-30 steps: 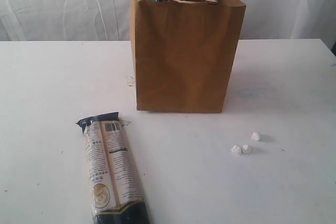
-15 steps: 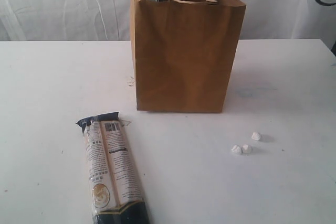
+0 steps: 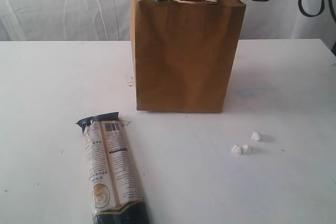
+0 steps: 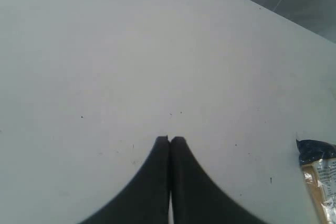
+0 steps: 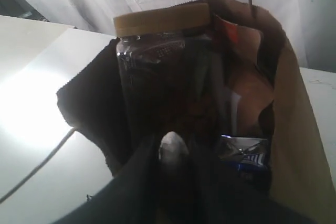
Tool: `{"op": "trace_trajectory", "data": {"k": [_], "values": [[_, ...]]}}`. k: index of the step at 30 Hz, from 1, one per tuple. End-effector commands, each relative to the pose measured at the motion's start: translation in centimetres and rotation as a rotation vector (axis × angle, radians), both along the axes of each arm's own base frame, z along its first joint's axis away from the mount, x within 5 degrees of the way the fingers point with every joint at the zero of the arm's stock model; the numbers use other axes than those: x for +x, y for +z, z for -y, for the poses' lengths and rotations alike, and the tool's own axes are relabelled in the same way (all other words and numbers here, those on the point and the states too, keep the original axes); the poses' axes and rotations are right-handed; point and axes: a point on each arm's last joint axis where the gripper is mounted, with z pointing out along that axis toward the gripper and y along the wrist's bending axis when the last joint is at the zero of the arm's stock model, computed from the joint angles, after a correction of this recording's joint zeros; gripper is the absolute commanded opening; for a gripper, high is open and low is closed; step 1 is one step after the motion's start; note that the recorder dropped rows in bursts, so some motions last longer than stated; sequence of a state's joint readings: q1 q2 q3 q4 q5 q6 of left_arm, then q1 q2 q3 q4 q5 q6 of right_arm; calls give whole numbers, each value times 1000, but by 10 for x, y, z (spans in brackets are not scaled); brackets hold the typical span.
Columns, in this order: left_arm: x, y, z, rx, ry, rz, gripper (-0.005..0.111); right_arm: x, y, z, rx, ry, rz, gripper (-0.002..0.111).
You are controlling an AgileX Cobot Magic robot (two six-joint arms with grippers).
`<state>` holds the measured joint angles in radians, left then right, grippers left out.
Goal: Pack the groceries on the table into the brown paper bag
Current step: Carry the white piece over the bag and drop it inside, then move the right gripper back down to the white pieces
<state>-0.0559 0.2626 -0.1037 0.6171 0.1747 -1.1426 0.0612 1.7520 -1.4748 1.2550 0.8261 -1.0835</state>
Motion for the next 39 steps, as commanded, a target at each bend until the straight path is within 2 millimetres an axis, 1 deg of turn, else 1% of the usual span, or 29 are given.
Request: {"op": "trace_trajectory", "data": {"k": [1, 5, 7, 10, 11, 12, 13, 14, 15, 16, 17, 19, 20, 21, 23, 24, 25, 26, 27, 29, 30, 33, 36, 39], "values": [[-1, -1, 0, -5, 7, -1, 0, 2, 1, -1, 13, -1, 10, 35], [-1, -1, 0, -5, 7, -1, 0, -3, 6, -4, 62, 42, -2, 36], [-1, -1, 0, -5, 7, -1, 0, -10, 14, -6, 90, 79, 1, 36], [-1, -1, 0, -5, 7, -1, 0, -19, 30, -7, 133, 94, 31, 35], [-1, -1, 0, -5, 7, -1, 0, -28, 44, -6, 140, 96, 66, 33], [-1, -1, 0, -5, 7, -1, 0, -32, 50, -6, 134, 92, 86, 32], [-1, -1, 0, -5, 7, -1, 0, -40, 60, -4, 110, 88, 120, 26], [-1, -1, 0, -5, 7, -1, 0, -45, 65, -3, 83, 84, 140, 21], [-1, -1, 0, -5, 7, -1, 0, -52, 72, 1, 9, 62, 184, 12], [-1, -1, 0, -5, 7, -1, 0, -55, 74, 3, -37, 38, 205, 7], [-1, -1, 0, -5, 7, -1, 0, -61, 80, 11, -127, -31, 231, 0], [-1, -1, 0, -5, 7, -1, 0, -69, 90, 21, -182, -156, 214, 0], [-1, -1, 0, -5, 7, -1, 0, -78, 98, 25, -182, -209, 200, 0], [-1, -1, 0, -5, 7, -1, 0, -83, 102, 26, -193, -206, 212, 0], [-1, -1, 0, -5, 7, -1, 0, -105, 110, 26, -223, -165, 221, 0], [-1, -1, 0, -5, 7, -1, 0, -127, 113, 26, -283, -118, 217, 0], [-1, -1, 0, -5, 7, -1, 0, -135, 112, 27, -318, -93, 199, 0], [-1, -1, 0, -5, 7, -1, 0, -154, 106, 28, -370, -51, 132, 0], [-1, -1, 0, -5, 7, -1, 0, -164, 98, 29, -384, -34, 82, 0], [-1, -1, 0, -5, 7, -1, 0, -171, 82, 31, -407, -37, 48, 0], [-1, -1, 0, -5, 7, -1, 0, -170, 77, 32, -404, -51, 44, 0], [-1, -1, 0, -5, 7, -1, 0, -162, 53, 34, -401, -93, 12, 0], [-1, -1, 0, -5, 7, -1, 0, -149, 18, 36, -417, -121, -50, 0], [-1, -1, 0, -5, 7, -1, 0, -136, -20, 36, -472, -80, -122, 0]]}}
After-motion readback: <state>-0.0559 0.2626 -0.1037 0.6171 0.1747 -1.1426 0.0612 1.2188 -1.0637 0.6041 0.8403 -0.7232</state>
